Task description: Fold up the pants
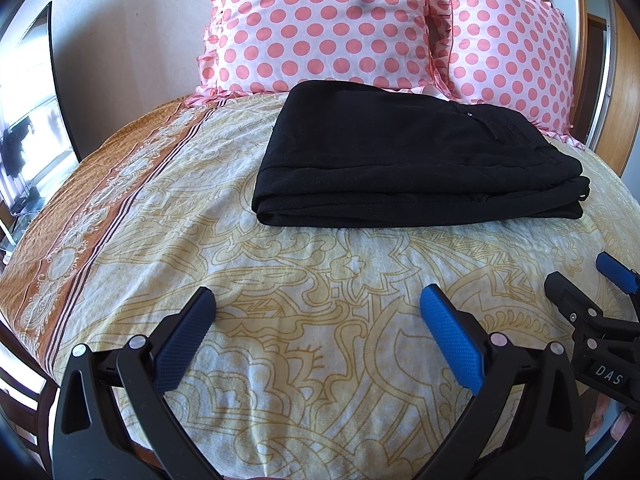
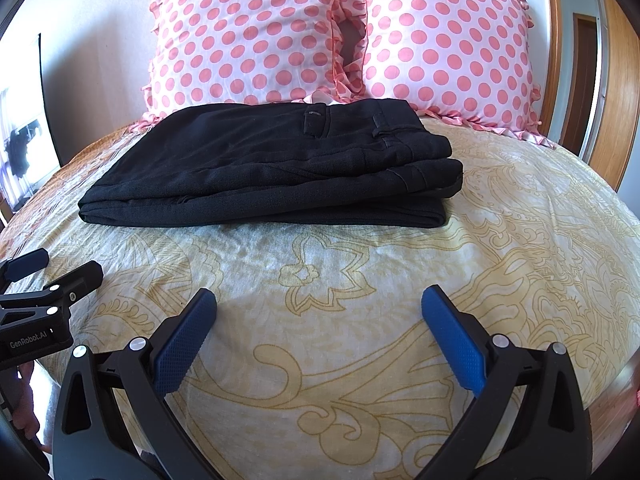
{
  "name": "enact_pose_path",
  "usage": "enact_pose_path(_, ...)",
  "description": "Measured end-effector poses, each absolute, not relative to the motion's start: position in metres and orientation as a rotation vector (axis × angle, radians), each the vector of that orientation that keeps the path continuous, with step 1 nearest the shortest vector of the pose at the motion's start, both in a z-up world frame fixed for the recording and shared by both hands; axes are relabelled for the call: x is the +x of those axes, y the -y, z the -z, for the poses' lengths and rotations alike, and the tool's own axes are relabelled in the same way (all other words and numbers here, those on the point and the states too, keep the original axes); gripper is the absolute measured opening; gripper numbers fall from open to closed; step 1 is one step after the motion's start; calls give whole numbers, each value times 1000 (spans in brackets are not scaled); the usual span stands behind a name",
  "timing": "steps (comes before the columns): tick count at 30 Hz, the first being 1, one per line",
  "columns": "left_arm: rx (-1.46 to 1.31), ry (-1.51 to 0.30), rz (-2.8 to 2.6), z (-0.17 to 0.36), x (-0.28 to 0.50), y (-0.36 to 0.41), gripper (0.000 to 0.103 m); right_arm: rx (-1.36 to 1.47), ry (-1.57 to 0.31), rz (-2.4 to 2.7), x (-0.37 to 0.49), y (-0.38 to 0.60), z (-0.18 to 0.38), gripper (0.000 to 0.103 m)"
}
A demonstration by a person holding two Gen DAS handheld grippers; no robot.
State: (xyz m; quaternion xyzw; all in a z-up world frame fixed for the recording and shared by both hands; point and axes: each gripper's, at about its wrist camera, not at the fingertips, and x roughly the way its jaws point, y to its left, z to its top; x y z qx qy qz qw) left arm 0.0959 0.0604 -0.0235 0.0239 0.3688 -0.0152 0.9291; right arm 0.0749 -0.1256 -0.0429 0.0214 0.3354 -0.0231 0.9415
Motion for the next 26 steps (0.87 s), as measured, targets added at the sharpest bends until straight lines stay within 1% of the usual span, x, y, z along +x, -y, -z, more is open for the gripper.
enact_pose_path(26, 50, -765, 32, 26, 98, -59, 101, 45, -682, 50, 75, 125, 43, 102)
